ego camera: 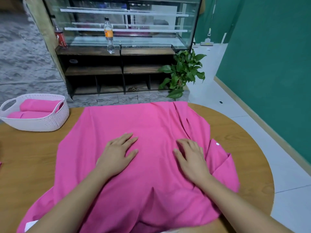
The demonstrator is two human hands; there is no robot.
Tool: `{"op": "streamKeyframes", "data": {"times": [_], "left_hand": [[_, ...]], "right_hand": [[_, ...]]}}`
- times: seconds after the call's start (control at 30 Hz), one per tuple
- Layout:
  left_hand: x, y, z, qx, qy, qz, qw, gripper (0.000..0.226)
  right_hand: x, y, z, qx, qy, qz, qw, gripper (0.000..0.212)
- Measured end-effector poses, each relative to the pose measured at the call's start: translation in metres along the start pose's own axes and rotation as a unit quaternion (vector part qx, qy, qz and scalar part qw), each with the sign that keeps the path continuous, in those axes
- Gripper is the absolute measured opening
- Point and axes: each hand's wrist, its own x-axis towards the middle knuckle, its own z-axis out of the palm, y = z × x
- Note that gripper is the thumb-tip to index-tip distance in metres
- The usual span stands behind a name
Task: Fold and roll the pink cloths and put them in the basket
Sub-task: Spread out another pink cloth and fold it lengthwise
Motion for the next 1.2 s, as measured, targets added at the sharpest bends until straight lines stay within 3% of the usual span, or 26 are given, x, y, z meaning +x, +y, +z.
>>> {"op": "streamKeyframes", "data": {"times": [0.23, 0.33, 0.57, 0.67, 0.93, 1.2], "left_hand": [[0.009, 0.000, -0.004, 0.014, 0.001, -0.007, 1.000, 0.069], [0.010, 0.001, -0.002, 0.039, 0.003, -0.008, 0.999, 0.069], [0.010, -0.001, 0.000, 0.037, 0.004, -0.009, 0.999, 0.068], [0.012, -0.001, 0.000, 0.036, 0.009, -0.012, 0.999, 0.068], [0.032, -0.003, 0.003, 0.037, 0.012, -0.027, 0.999, 0.070], [0.042, 0.000, 0.005, 0.035, 0.020, -0.041, 0.998, 0.070]], "right_hand": [[0.030, 0.010, -0.023, 0.091, 0.005, 0.003, 0.996, 0.035], [0.084, 0.029, -0.041, 0.040, 0.037, 0.003, 0.999, 0.034], [0.155, 0.063, -0.027, -0.032, -0.090, -0.008, 0.995, 0.051], [0.153, 0.074, -0.017, -0.073, -0.103, -0.018, 0.992, 0.057], [0.174, 0.129, -0.033, -0.098, -0.069, 0.061, 0.991, 0.074], [0.174, 0.166, -0.050, -0.131, -0.039, 0.137, 0.981, 0.078]]}}
